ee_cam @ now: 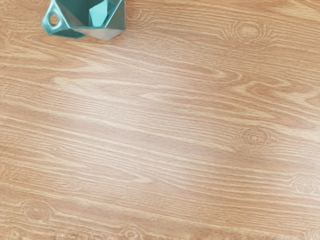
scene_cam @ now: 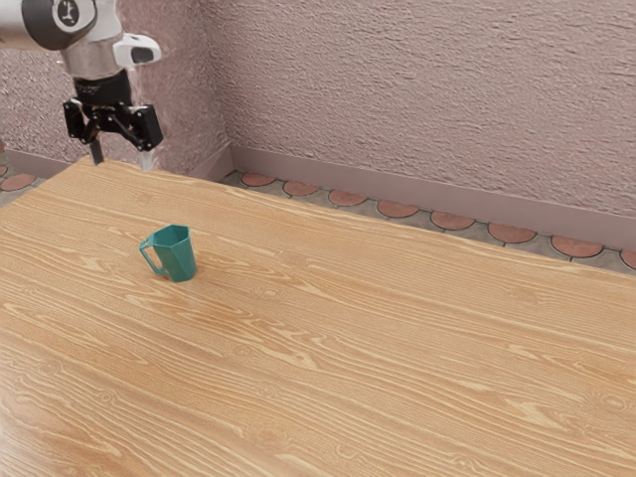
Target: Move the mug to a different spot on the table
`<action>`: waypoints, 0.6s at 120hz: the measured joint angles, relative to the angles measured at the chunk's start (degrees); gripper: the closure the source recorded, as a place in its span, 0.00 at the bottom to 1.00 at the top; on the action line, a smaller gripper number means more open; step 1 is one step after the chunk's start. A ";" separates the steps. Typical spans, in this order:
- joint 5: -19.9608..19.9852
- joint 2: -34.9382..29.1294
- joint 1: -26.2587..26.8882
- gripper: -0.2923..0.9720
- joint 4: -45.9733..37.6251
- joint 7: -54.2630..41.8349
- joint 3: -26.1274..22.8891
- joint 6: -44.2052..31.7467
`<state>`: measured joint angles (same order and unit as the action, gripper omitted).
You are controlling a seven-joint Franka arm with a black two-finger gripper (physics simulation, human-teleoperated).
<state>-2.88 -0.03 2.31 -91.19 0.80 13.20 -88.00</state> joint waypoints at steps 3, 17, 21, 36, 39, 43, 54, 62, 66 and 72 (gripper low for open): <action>-0.27 -0.63 -0.31 0.23 -1.45 -0.16 1.24 -0.24; -1.12 -1.40 -2.10 0.23 -6.75 -1.43 7.17 -2.16; -1.23 -0.99 -3.53 0.23 -7.28 -1.85 8.01 -2.80; -1.29 1.94 -10.73 0.23 -7.71 -5.87 8.95 -5.79; -1.05 2.58 -11.95 0.23 -7.71 -7.11 8.99 -6.28; -0.34 3.24 -12.96 0.23 -7.75 -8.81 9.03 -6.85; 1.44 4.25 -11.45 0.23 -8.11 -12.97 9.06 -8.01; 2.21 4.55 -9.09 0.23 -8.45 -15.76 8.60 -8.59; 2.41 4.95 -8.19 0.23 -8.71 -16.96 8.35 -8.94; 2.64 5.26 -7.60 0.23 -9.93 -18.31 7.81 -9.40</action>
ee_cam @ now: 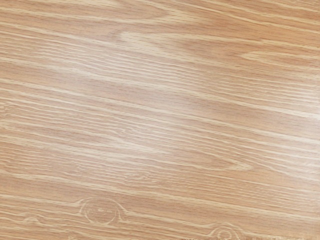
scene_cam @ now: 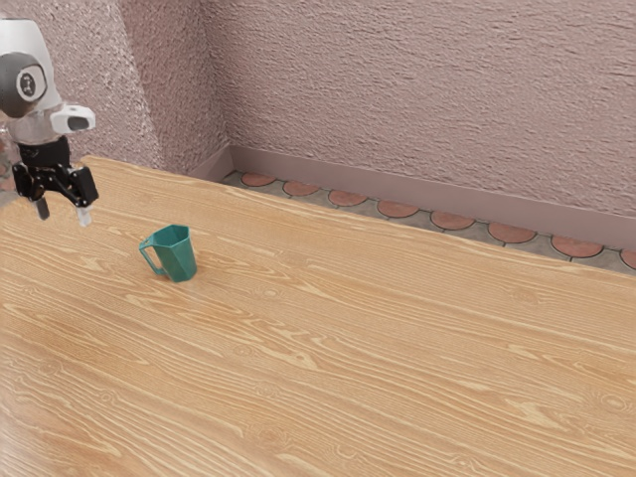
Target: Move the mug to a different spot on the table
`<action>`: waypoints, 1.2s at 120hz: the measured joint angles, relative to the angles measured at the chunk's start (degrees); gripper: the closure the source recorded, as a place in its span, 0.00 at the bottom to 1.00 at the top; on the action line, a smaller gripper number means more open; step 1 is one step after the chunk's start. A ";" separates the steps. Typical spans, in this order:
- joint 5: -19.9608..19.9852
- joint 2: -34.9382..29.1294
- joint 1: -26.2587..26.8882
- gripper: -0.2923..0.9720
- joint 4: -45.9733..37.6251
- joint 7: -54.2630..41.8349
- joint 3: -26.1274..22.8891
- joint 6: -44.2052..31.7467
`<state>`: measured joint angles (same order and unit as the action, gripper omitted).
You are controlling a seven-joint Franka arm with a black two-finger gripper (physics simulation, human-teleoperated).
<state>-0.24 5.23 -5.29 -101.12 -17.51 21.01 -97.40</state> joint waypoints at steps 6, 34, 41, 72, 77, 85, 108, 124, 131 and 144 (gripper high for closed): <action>-0.06 0.22 -0.16 0.23 -1.15 -1.21 -0.64 -0.60; -3.06 2.92 -5.49 0.23 -2.75 -14.68 -1.03 -6.51; -3.41 3.77 -5.74 0.23 -4.50 -19.49 -1.05 -10.06; -4.08 10.45 -8.63 0.23 -5.35 -41.07 -1.07 -27.21; -4.04 11.34 -9.00 0.23 -5.23 -44.19 -1.18 -30.10; -3.85 12.81 -9.59 0.23 -4.36 -48.82 -1.92 -34.10; 4.76 17.12 -11.05 0.23 -2.62 -60.04 -3.85 -41.72; 12.84 18.00 -11.12 0.23 -2.62 -62.87 -3.89 -44.27; 16.11 19.01 -11.06 0.23 -2.37 -63.17 -3.88 -44.86; 19.65 20.97 -10.92 0.23 -0.48 -62.51 -4.66 -44.87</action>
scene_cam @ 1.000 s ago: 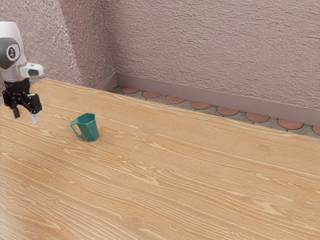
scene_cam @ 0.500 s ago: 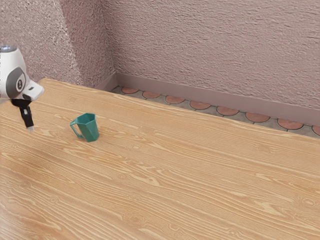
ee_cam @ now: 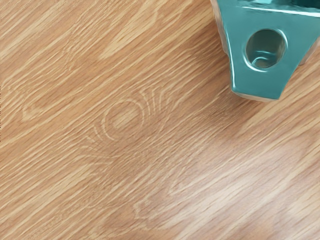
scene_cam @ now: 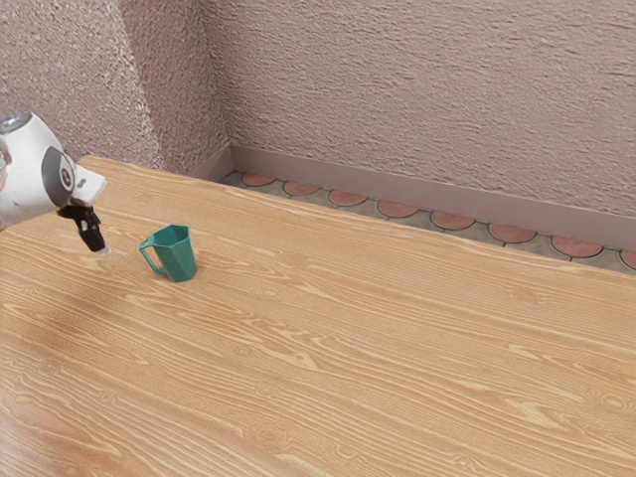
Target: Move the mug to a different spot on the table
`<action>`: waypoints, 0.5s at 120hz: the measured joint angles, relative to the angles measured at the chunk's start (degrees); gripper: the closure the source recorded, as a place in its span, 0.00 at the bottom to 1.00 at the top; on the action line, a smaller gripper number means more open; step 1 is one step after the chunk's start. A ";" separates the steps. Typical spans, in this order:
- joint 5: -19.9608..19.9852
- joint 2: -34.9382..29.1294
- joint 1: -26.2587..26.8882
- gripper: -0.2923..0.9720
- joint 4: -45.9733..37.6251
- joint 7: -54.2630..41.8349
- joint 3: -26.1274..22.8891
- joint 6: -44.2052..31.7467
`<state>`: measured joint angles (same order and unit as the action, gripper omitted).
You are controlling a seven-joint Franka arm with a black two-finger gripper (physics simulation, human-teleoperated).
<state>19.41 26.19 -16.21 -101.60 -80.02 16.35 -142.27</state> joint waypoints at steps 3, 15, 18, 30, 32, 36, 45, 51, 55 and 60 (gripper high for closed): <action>0.61 0.59 -0.04 0.23 1.05 0.14 -0.07 0.60; 3.80 1.80 -0.50 0.24 2.99 0.51 -0.52 4.16; 4.59 2.30 -0.92 0.24 3.60 0.56 -0.94 5.11; 6.74 4.04 -1.81 0.24 5.77 0.73 -2.37 8.49; 7.02 4.23 -1.85 0.24 6.04 0.75 -2.54 8.92; 7.48 4.56 -1.95 0.25 6.41 0.79 -3.04 9.67; 8.18 5.68 -2.04 0.25 7.41 0.74 -3.60 10.99; 8.47 6.62 -2.06 0.26 8.24 0.55 -3.72 11.63; 8.61 6.95 -2.06 0.26 8.75 0.35 -3.79 11.97; 8.73 7.32 -2.07 0.27 9.26 0.05 -3.83 12.32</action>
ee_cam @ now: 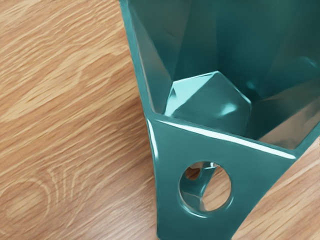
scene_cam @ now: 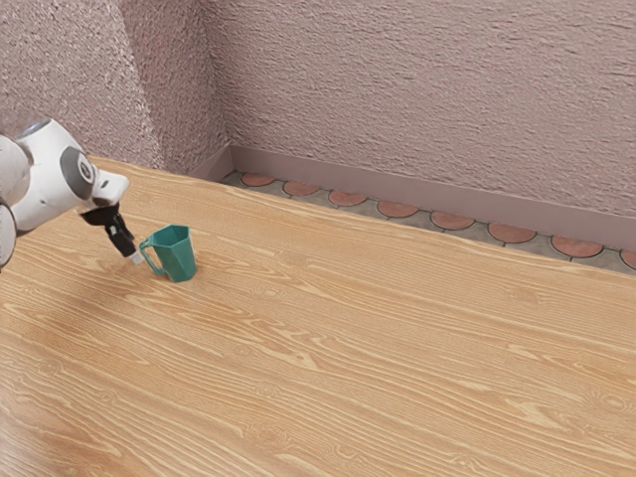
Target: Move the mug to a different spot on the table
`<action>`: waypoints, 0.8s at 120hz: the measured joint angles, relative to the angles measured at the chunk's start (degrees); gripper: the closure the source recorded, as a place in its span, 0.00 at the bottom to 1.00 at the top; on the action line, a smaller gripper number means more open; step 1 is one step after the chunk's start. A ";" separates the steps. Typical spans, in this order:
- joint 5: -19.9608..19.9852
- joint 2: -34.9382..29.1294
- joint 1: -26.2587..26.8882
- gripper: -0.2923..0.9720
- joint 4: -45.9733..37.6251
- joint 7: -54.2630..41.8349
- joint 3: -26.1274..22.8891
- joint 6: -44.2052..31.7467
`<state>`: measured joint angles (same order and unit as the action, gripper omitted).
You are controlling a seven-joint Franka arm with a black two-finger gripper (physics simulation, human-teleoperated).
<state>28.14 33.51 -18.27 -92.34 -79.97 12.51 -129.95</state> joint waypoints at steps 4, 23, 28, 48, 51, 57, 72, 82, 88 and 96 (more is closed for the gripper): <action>0.09 0.29 0.00 0.27 0.26 -0.32 -0.02 0.23; 0.41 1.87 0.00 0.30 2.95 -2.77 -1.23 0.94; 0.46 2.01 0.00 0.30 3.23 -3.44 -1.28 1.06; 0.84 2.21 0.07 0.34 3.24 -5.84 -1.95 1.33; 0.96 2.22 0.07 0.34 3.22 -6.16 -2.12 1.36; 1.27 2.22 0.04 0.36 3.19 -6.75 -2.30 1.40; 2.35 2.22 0.00 0.41 2.74 -8.03 -2.40 1.47; 2.80 2.22 -0.02 0.43 1.82 -8.75 -2.30 1.49; 3.09 2.22 -0.06 0.44 1.13 -9.14 -2.07 1.51; 3.33 2.22 -0.09 0.46 0.66 -9.62 -1.94 1.52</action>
<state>31.48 35.73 -18.36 -91.68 -89.59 10.58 -128.43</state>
